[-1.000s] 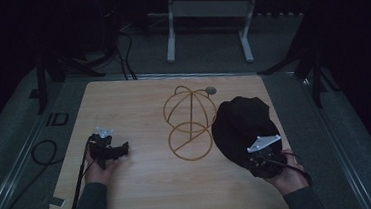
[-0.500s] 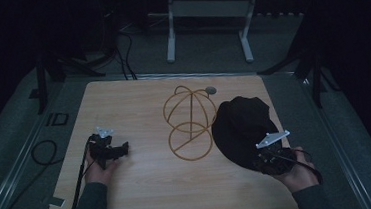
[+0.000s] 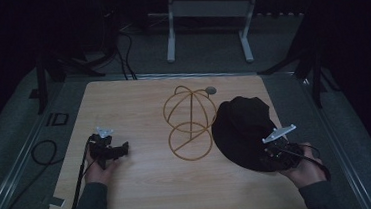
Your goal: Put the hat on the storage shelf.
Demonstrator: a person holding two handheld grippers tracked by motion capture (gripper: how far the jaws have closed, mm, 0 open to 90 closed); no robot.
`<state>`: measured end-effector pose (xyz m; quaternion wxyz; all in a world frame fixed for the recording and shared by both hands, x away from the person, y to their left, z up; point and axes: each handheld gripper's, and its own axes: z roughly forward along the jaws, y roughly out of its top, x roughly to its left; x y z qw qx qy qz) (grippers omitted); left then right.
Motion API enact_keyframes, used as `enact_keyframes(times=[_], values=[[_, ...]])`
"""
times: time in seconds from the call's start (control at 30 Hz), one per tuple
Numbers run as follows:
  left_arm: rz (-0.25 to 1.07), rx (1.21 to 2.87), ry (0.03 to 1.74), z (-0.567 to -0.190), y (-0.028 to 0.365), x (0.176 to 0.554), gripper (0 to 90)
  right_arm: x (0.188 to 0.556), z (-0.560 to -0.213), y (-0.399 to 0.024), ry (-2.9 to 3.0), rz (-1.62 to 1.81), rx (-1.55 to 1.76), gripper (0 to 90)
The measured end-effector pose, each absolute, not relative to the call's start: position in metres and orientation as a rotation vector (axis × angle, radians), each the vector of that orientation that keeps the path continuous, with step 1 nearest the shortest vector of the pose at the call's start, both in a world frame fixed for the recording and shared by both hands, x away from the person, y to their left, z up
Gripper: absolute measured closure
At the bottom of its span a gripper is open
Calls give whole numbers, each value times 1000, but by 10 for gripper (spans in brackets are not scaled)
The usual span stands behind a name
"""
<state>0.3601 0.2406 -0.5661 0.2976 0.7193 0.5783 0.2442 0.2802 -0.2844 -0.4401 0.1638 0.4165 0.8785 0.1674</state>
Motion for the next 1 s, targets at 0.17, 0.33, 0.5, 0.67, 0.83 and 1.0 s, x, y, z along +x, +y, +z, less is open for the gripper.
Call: enact_keyframes(times=[0.17, 0.33, 0.5, 0.67, 0.83, 1.0], values=[[649, 1912, 1537, -566, 241, 360, 129, 283, -438, -290, 2493, 469, 1200, 589], [649, 1912, 1537, -566, 241, 360, 129, 288, -437, -295, 2479, 440, 1212, 586], [649, 1913, 1538, -566, 241, 360, 129, 293, -437, -297, 2482, 418, 1222, 583], [649, 1913, 1538, -566, 241, 360, 129, 300, -436, -299, 2480, 401, 1236, 566], [649, 1912, 1537, -566, 241, 360, 129, 304, -436, -301, 2477, 405, 1232, 551], [649, 1912, 1537, -566, 241, 360, 129, 310, -436, -302, 2483, 383, 1242, 545]])
